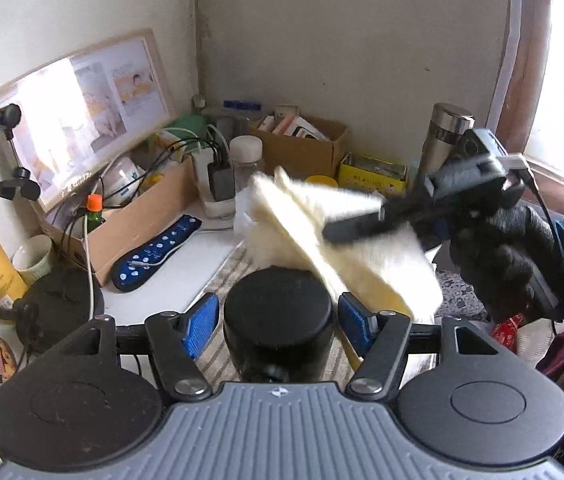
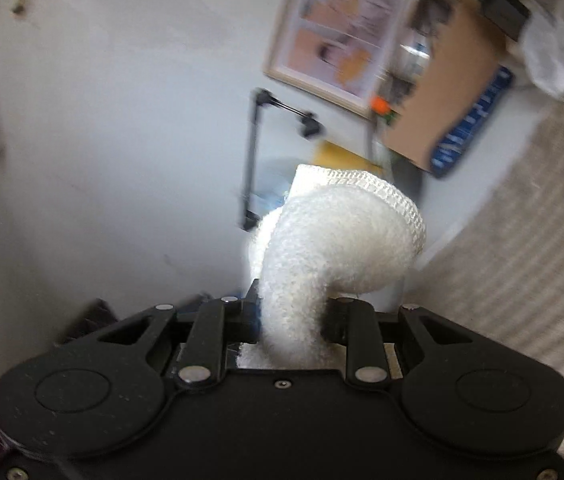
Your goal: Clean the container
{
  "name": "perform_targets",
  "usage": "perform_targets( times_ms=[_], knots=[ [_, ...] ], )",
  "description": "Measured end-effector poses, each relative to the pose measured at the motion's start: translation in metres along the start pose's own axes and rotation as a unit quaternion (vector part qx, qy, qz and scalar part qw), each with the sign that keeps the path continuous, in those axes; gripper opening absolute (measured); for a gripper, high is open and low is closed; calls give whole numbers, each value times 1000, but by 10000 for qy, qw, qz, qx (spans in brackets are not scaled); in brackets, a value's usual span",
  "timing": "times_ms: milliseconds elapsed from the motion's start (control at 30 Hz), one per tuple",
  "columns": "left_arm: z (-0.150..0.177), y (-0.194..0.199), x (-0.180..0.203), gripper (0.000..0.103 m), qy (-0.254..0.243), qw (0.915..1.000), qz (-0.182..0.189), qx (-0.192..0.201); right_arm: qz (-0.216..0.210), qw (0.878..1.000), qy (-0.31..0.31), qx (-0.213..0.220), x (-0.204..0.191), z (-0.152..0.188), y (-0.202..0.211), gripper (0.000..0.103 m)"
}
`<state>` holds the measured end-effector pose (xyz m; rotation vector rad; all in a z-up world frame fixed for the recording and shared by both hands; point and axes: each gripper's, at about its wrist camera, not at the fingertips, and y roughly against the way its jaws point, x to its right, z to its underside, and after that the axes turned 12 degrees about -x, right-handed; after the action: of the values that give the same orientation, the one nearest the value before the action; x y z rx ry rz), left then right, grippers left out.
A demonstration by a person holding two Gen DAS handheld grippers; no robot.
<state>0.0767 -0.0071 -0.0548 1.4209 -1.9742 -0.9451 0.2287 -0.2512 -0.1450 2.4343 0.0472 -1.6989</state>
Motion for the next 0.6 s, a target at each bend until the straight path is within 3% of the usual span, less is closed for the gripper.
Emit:
perform_targets(
  times_ms=[133,267,600],
  knots=[
    [-2,-6,8,62,-180,9998,-41,-31,-200,9997,-80,120,0,-6,-2,23],
    [-1,-7,13,62,-277,9995,-121,-19,-80,9996,-232,-125,13,-2,-13,23],
    [1,-4,11,62,-192,9995,-251,-71,709,9937,-573,-649,52,7,-35,23]
  ],
)
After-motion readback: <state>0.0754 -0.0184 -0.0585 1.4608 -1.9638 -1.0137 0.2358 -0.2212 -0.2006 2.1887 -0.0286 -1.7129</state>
